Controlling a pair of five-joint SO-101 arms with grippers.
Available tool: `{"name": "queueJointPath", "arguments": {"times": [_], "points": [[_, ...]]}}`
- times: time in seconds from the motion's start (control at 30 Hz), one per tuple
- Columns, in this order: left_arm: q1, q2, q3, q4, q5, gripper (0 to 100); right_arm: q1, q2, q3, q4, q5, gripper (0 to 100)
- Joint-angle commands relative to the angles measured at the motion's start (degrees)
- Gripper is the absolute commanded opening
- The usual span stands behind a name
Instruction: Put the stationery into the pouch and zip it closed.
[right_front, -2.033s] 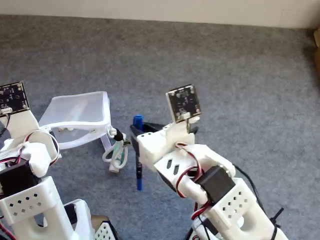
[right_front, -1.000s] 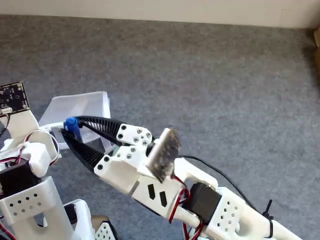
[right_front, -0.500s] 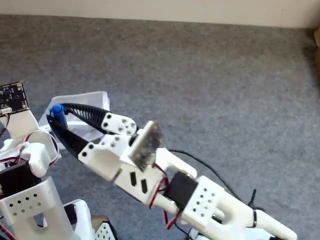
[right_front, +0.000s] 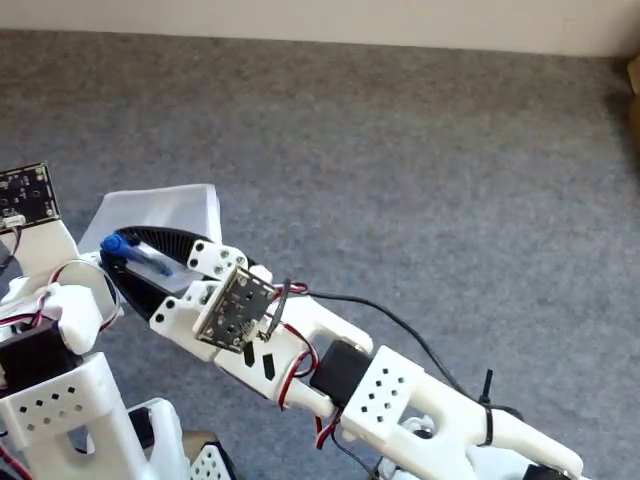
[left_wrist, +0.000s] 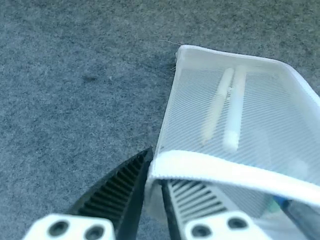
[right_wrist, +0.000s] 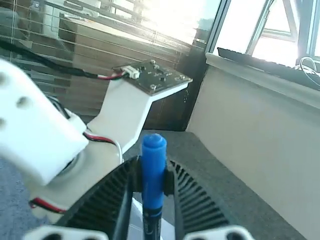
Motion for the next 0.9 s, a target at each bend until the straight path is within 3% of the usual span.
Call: {"name": "queueJointPath", "arguments": {"times": [0.0,0.23,0.4,0.53,0.73,0.87], "points": [[-0.8,0.0,-0.1,-0.6,-0.6,1,0.5,-0.5,0.2,-1.2,0.7,0.5],[-0.8,0.0,0.9,-1.0,-0.6,1,0.5,-0.5,0.7,-0.7,0.9,0.7],[-0.8,0.0,1.2,-1.1,-0.6,1,-0.3,-0.5,2.1,1.5,10.5,0.7],[-0.8,0.0,1.2,-1.1,-0.6,1,-1.7,-0.5,2.5,4.6,11.6,0.9],[-0.8,0.0,1.2,-1.1,-0.6,1,-1.8,-0.5,2.4,7.8,11.6,16.2],[-0.8,0.0,1.2,-1.1,-0.7,1,-1.8,-0.5,2.4,10.2,11.6,18.1]]}}
